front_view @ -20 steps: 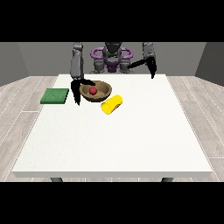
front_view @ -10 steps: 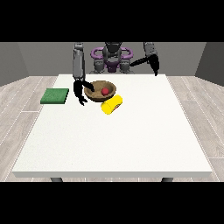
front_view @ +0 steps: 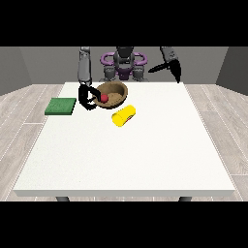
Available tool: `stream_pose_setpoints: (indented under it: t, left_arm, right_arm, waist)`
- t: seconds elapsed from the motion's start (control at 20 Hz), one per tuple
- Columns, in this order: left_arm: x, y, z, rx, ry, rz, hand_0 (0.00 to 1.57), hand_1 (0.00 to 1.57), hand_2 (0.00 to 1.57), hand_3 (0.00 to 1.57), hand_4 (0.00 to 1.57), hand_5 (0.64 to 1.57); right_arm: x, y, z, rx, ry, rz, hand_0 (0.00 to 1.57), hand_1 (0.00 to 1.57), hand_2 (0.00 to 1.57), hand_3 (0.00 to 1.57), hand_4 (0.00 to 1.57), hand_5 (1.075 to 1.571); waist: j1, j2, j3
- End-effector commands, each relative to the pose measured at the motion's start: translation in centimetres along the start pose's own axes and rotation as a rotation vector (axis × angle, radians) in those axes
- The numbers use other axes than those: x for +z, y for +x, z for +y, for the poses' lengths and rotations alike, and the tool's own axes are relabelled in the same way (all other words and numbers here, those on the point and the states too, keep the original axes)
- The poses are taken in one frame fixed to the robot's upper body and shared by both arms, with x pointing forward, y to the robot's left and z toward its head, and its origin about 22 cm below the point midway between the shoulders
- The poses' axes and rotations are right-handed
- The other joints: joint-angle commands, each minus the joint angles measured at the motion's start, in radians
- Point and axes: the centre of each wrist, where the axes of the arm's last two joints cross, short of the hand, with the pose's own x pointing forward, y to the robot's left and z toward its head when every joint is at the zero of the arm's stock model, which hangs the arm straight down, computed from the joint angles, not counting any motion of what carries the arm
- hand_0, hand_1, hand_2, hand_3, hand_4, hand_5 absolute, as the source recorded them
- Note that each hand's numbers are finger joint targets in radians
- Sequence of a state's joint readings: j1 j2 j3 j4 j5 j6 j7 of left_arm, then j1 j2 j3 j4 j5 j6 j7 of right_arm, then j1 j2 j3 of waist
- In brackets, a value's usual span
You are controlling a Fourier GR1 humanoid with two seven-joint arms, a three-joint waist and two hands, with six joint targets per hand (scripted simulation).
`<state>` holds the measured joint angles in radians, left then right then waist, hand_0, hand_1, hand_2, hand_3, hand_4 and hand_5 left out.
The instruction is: Pick the cup and pour the ball into the bowl, then pick the bowl and place it on the pad
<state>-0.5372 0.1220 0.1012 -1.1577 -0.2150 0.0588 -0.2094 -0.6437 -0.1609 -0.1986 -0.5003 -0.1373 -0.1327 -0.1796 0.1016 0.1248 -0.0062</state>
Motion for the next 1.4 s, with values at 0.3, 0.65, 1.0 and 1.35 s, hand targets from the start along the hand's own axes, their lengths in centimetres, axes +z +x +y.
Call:
stream_pose_setpoints:
  t: [0.3, 0.65, 1.0, 1.35]
  left_arm:
    - [1.8, -4.0, 3.7, -0.007, 0.113, 0.080, 0.00, 0.00, 0.00, 0.00, 0.00, 1.570]
    - [2.4, -4.2, 2.7, -0.028, 0.109, 0.081, 0.00, 0.00, 0.00, 0.00, 0.00, 1.569]
    - [1.5, -2.6, -0.5, -0.044, 0.122, -0.069, 0.00, 0.00, 0.00, 0.00, 0.00, 1.566]
    - [-1.7, 4.5, -1.4, -0.065, 0.101, -0.280, 0.00, 0.00, 0.00, 0.00, 0.00, 1.564]
  right_arm:
    - [-1.9, 8.1, -0.5, -0.008, 0.069, 0.056, 1.57, 1.57, 1.57, 1.57, 1.05, 1.553]
    - [-1.3, 8.7, -8.3, -0.002, 0.053, 0.054, 1.57, 1.57, 1.57, 1.57, 1.06, 1.560]
    - [-0.1, 8.4, -14.8, -0.103, 0.005, -0.038, 1.57, 1.57, 1.57, 1.57, 1.08, 1.559]
    - [1.5, 10.8, -22.1, -0.161, -0.086, -0.221, 1.57, 1.57, 1.57, 1.44, 1.03, 1.563]
  waist:
    - [-0.115, -0.029, 0.0057]
    - [-0.133, -0.033, 0.0061]
    - [-0.106, 0.093, 0.0070]
    - [-0.025, 0.291, 0.0092]
